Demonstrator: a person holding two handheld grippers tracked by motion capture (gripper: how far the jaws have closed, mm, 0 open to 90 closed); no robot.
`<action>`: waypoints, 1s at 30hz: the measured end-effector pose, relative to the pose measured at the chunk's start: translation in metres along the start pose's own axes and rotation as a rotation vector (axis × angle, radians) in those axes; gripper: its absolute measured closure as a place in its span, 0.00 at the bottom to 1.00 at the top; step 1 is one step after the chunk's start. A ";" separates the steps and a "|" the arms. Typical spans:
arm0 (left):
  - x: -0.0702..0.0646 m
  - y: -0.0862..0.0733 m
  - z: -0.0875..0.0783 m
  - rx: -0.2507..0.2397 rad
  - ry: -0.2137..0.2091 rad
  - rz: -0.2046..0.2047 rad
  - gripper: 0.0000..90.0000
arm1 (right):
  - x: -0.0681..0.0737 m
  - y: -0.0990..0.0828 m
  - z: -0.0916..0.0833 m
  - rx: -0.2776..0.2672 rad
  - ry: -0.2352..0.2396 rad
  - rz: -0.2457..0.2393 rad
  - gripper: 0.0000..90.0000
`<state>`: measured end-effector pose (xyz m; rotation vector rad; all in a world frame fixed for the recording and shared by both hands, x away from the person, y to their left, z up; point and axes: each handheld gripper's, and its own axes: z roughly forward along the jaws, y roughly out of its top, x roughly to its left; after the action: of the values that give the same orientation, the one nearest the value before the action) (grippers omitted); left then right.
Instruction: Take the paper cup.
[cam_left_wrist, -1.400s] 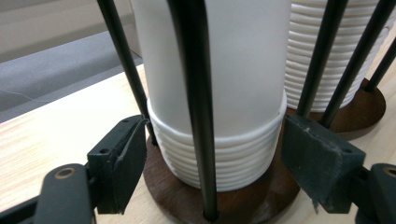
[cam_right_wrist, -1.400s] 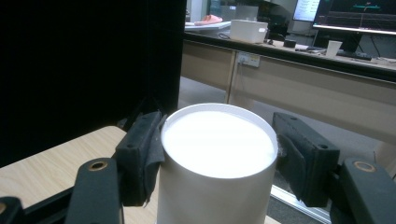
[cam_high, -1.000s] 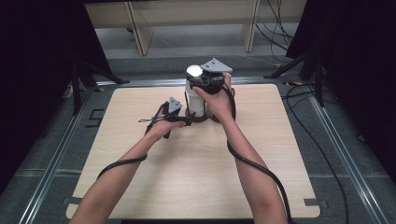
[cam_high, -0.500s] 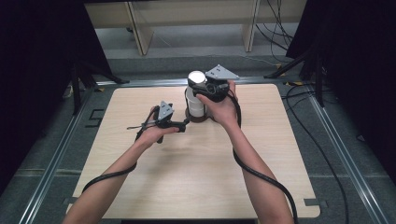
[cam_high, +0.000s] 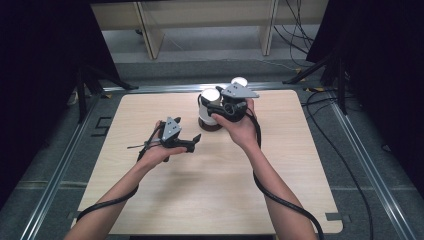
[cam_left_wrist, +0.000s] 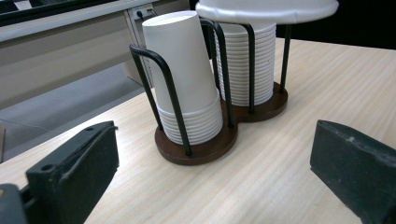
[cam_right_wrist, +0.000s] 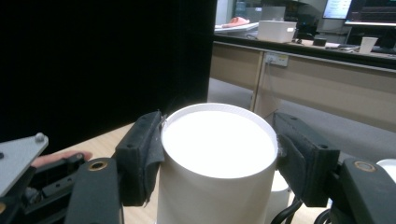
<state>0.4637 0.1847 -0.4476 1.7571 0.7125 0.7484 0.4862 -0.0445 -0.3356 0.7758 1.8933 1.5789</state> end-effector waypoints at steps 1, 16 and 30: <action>-0.001 -0.001 -0.003 0.003 -0.002 -0.002 0.01 | 0.003 -0.001 -0.001 0.009 0.008 0.026 0.40; -0.017 -0.013 -0.033 0.000 -0.031 -0.027 0.00 | 0.021 -0.033 -0.021 0.031 0.025 0.049 0.40; -0.035 -0.019 -0.053 -0.030 -0.066 -0.005 0.00 | 0.034 -0.061 -0.036 0.047 0.057 0.089 0.40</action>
<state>0.3989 0.1946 -0.4571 1.7438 0.6583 0.6913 0.4316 -0.0526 -0.3921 0.8549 1.9674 1.6316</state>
